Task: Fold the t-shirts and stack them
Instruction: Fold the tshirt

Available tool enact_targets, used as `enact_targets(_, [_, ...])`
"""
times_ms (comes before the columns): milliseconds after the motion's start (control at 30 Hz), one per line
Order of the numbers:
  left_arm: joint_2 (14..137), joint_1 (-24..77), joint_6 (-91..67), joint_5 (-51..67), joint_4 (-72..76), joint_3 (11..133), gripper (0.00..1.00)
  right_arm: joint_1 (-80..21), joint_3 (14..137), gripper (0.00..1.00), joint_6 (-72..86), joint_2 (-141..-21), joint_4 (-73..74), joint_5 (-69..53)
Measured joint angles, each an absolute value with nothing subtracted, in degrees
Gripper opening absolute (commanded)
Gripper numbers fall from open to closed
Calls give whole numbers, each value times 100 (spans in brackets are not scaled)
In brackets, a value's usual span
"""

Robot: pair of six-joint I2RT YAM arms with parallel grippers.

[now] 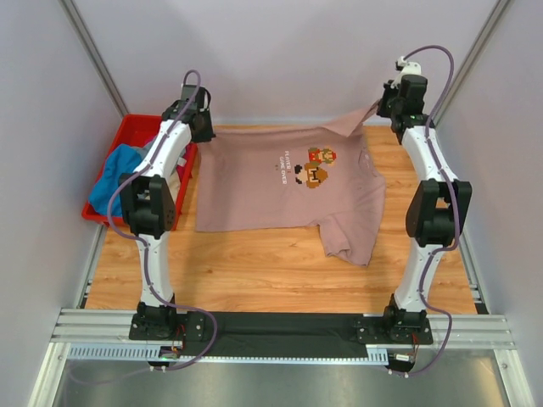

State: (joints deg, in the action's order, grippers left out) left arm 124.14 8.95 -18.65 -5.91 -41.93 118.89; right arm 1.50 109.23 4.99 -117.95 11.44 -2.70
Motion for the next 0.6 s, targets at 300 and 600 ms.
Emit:
enact_targets(300, [12230,902,-1476,-657,-4313,10914,0,377,9898,0,825,-11078,1951,-401])
enact_targets(600, [12223,1017,-1173,-954,-4305,10390,0,336,8927,0,1061,-10805,2058,-598])
